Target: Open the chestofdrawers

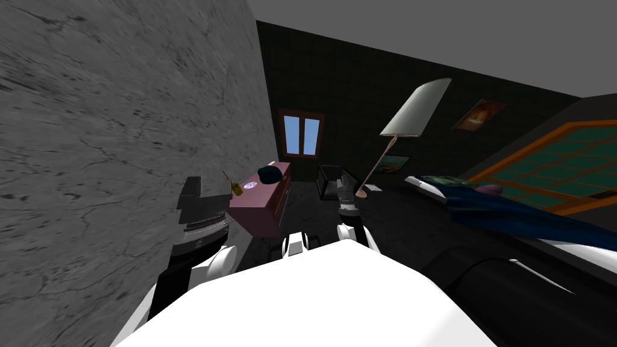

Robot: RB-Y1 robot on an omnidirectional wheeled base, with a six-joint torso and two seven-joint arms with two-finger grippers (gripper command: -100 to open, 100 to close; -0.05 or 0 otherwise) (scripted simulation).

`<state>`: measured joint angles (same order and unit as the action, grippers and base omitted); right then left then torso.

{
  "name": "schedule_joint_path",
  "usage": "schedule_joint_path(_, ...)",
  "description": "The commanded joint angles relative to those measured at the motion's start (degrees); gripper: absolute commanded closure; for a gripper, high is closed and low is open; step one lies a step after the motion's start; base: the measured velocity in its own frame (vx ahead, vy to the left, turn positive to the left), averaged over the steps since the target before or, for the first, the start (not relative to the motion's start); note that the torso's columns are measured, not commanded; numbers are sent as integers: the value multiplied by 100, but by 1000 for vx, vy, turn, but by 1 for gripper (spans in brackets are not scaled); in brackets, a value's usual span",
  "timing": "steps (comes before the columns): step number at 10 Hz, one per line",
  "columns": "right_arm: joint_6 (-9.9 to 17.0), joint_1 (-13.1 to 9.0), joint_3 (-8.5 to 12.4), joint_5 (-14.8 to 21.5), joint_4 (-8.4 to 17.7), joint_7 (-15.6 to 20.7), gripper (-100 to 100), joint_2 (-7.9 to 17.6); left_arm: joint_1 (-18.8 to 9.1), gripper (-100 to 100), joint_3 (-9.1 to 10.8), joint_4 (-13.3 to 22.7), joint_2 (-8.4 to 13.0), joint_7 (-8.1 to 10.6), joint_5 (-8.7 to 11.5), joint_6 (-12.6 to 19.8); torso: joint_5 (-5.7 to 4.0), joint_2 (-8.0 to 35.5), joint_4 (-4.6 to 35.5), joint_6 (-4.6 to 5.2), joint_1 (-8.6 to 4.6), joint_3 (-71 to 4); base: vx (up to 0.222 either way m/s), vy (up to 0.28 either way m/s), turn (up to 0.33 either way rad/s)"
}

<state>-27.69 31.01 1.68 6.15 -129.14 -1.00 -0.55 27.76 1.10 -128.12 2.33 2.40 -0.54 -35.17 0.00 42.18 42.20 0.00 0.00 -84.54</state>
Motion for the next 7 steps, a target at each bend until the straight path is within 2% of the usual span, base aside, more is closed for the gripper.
schedule_joint_path(1, 0, 0, 0, 0, 0, 0, 0, 0, -262, -100, 22, 333, 306, 24, 62, 229, 0, 5, 5, 0, 0, -5, 30, -11, -22)
schedule_joint_path(3, 0, 0, 0, 0, 0, 0, 0, 0, -537, -100, 13, 653, 461, 31, 108, 467, 0, 9, 8, 0, -1, -4, 34, -15, -27)
schedule_joint_path(4, 0, 0, 0, 0, 0, 0, 0, 0, -537, -100, 13, 667, 461, 31, 108, 467, -1, 10, 8, 0, -1, -4, 27, -8, -8)
schedule_joint_path(7, 0, 0, 0, 0, 0, 0, 0, 0, -1003, -100, -3, 1191, 614, 43, 194, 888, 0, 9, 8, 0, 0, -3, 36, -14, -27)
